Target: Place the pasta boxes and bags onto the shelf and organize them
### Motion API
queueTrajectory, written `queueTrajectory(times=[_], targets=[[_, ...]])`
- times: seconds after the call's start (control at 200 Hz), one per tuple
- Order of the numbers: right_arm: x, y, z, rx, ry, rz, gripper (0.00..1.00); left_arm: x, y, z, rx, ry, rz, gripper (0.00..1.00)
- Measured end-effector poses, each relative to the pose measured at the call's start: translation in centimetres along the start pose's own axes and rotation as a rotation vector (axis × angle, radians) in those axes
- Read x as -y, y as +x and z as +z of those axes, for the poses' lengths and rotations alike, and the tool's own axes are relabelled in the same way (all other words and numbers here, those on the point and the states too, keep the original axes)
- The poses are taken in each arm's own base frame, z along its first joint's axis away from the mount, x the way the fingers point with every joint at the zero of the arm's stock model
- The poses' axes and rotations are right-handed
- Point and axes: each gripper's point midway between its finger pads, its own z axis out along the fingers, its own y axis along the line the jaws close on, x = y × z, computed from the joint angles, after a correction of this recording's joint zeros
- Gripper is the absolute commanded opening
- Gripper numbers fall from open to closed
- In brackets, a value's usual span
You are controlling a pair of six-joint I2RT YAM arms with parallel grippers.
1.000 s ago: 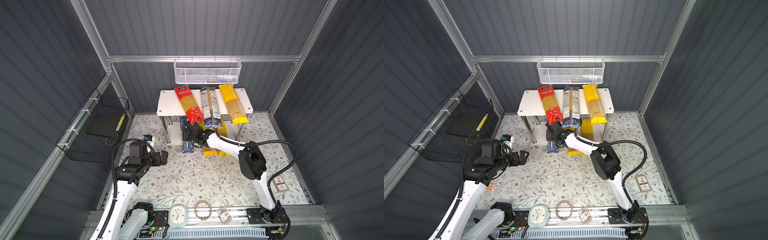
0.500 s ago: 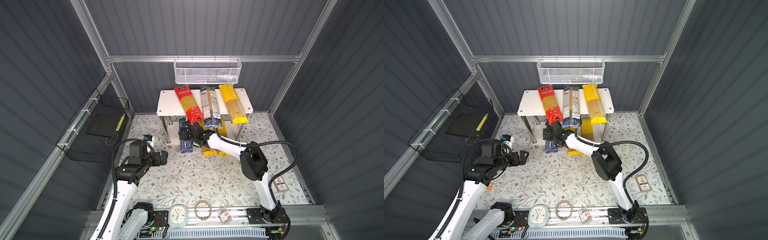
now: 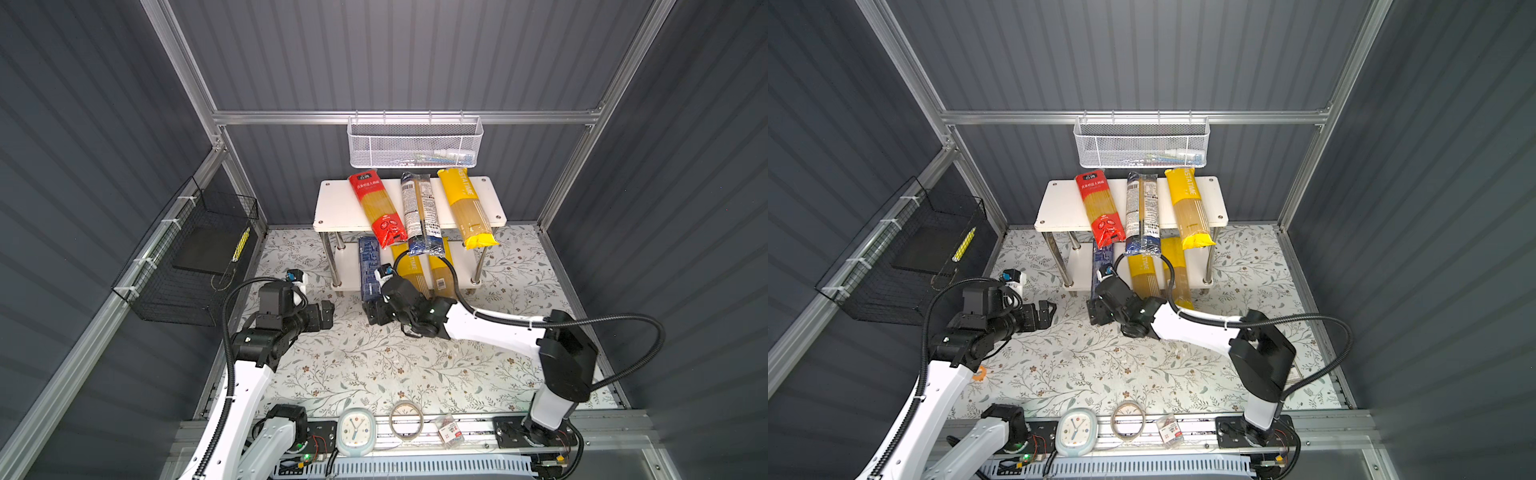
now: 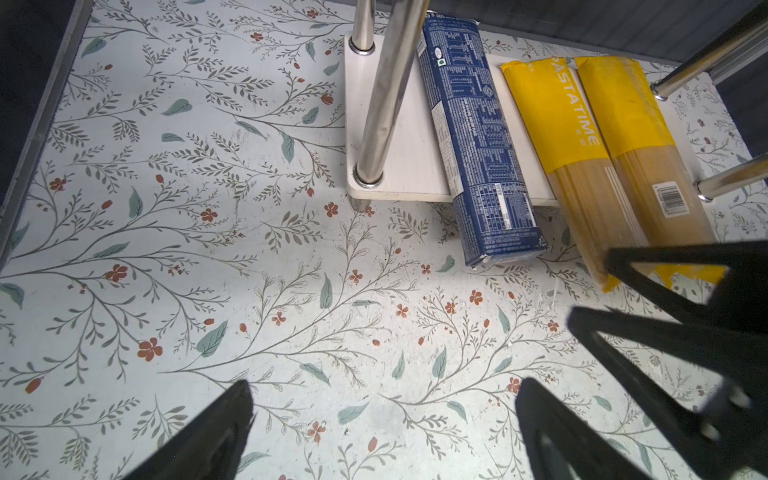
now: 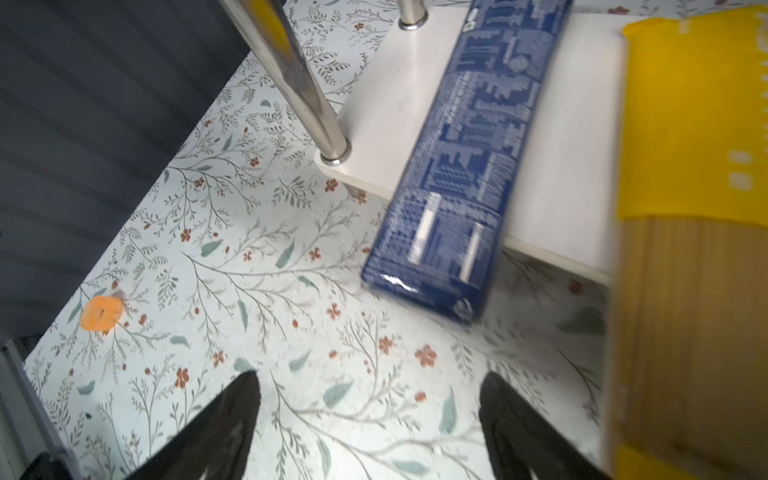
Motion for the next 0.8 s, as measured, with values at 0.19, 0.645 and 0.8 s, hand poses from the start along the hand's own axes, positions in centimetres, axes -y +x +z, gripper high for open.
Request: queueTrajectory(times=[0.19,0.645,0.8], targets=[[6.3,-0.5,-6.9,0.057,0.135,0.003,0.87,-1.1,-0.9,1.2,0.018,-0.062,-0.081,1.00],[29.8,2.3,-18.1,0.215,0.709,0.188,0.91,-8.2,-3.5,8.9,0.215,-0.420,-0.057,1.00],[35.1,4.4,-18.7,0.264,0.863,0.205,0.99,-10.4,-1.3,12.2,0.177,-0.526,0.050,1.00]])
